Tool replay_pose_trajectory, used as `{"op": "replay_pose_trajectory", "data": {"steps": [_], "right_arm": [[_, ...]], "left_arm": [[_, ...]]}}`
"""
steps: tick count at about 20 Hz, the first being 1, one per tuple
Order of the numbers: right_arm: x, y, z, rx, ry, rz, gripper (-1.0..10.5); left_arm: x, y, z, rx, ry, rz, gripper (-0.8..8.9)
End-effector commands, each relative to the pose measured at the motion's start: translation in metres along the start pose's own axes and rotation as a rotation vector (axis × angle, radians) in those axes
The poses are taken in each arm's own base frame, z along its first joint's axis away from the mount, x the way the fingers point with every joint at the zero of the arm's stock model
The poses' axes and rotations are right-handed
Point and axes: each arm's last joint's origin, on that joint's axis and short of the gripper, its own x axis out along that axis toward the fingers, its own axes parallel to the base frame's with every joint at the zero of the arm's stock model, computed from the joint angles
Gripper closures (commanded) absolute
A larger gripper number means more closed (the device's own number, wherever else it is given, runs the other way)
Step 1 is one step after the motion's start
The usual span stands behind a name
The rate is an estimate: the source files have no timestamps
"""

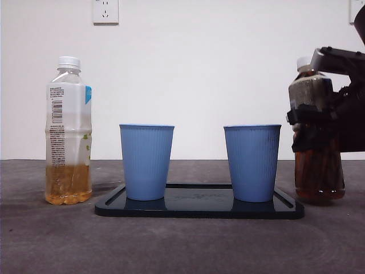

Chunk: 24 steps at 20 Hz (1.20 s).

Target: Pour the drink into the cup

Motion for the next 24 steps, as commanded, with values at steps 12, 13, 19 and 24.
{"op": "replay_pose_trajectory", "data": {"steps": [12,13,19,24], "right_arm": [[0.006,0.001,0.0,0.004,0.023,-0.001,6.3],[0.005,0.001,0.0,0.004,0.033,-0.003,6.1],[-0.008,0.002,0.009,0.001,0.015,-0.004,5.7],[-0.027,0.003,0.015,0.014,0.053,-0.004,5.6]], "left_arm": [[-0.004,-0.002,0.006,0.029,-0.03,-0.005,3.68],[-0.004,-0.002,0.006,0.029,-0.03,-0.005,3.68],[-0.004,-0.002,0.006,0.028,-0.03,-0.005,3.67],[0.002,0.001,0.008,0.015,-0.011,0.012,3.0]]}}
